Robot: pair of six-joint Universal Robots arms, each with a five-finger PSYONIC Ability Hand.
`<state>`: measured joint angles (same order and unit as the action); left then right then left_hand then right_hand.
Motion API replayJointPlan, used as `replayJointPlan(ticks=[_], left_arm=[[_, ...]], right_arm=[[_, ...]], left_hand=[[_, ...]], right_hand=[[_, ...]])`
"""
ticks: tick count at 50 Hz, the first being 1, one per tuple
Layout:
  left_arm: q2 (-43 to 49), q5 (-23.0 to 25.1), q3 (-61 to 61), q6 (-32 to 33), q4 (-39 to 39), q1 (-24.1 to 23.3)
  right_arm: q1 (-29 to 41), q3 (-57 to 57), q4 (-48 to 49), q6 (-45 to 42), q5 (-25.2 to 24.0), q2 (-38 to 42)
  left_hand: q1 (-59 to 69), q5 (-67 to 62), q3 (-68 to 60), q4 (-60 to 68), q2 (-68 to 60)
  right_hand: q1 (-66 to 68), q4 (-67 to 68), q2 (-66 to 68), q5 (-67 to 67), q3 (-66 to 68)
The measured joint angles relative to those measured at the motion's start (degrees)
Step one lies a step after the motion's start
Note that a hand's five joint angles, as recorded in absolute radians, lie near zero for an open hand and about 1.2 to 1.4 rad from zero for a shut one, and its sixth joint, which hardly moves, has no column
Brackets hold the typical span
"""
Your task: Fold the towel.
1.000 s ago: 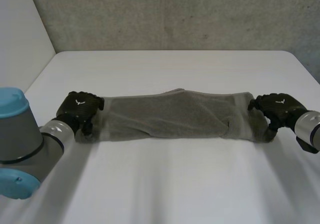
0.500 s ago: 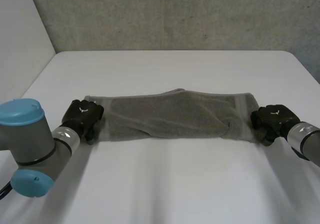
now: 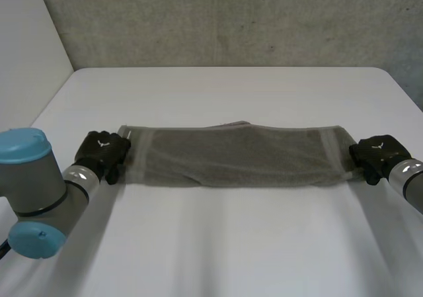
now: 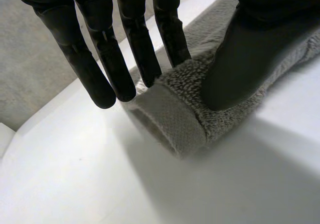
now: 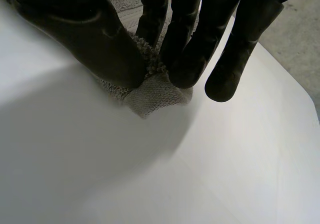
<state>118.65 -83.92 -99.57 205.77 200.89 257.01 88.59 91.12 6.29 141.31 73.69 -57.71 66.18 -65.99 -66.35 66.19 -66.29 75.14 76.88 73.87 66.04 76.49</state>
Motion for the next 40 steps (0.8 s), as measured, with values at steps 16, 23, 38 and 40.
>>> replayJointPlan(ticks=[16,23,38,40], left_arm=[[-2.2,0.3,-0.9,-0.3,-0.4,-0.3],[-5.2,0.1,-2.3,-1.0,-0.9,-2.1],[-19.1,0.4,-4.4,-6.2,-1.6,-2.1],[-20.0,0.4,-4.3,-7.1,-1.6,-1.9]], right_arm=[[-0.1,0.4,2.4,-0.7,0.7,-0.1],[-0.4,0.0,2.2,-0.5,0.4,-0.9],[-10.7,-9.1,-7.1,-7.8,0.3,-4.2],[-10.1,-11.1,-8.2,-8.7,0.4,-4.9]], left_hand=[[-32.2,32.4,32.8,-32.2,32.3],[-49.5,51.5,50.8,-50.0,50.1],[-49.8,52.0,51.1,-50.1,50.5],[-49.8,52.0,51.1,-50.1,50.5]], right_hand=[[0.1,0.0,0.0,0.0,0.1],[0.1,0.0,0.0,0.0,0.2],[0.3,0.0,0.0,0.0,0.2],[0.3,0.0,0.0,0.0,0.2]])
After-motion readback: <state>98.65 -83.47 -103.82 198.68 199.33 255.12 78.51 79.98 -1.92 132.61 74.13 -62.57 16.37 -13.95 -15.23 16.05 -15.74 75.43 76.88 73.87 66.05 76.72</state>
